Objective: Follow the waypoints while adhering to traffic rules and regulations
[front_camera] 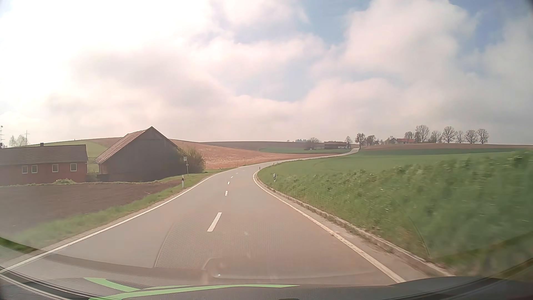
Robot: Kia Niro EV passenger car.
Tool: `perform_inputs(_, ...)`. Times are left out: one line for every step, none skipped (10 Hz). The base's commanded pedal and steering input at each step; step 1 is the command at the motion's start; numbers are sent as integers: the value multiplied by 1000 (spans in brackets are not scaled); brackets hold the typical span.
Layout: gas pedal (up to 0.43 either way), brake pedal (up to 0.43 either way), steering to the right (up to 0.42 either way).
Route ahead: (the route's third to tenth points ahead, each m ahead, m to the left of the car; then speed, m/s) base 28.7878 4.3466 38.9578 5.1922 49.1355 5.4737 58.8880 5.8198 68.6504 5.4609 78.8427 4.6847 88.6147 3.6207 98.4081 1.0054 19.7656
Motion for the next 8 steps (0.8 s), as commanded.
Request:
perform_inputs(177, 0, -30)
perform_inputs(177, 0, -30)
perform_inputs(177, 0, -30)
perform_inputs(177, 0, -29)
perform_inputs(177, 0, -28)
perform_inputs(177, 0, -25)
perform_inputs(177, 0, -21)
perform_inputs(177, 0, -16)
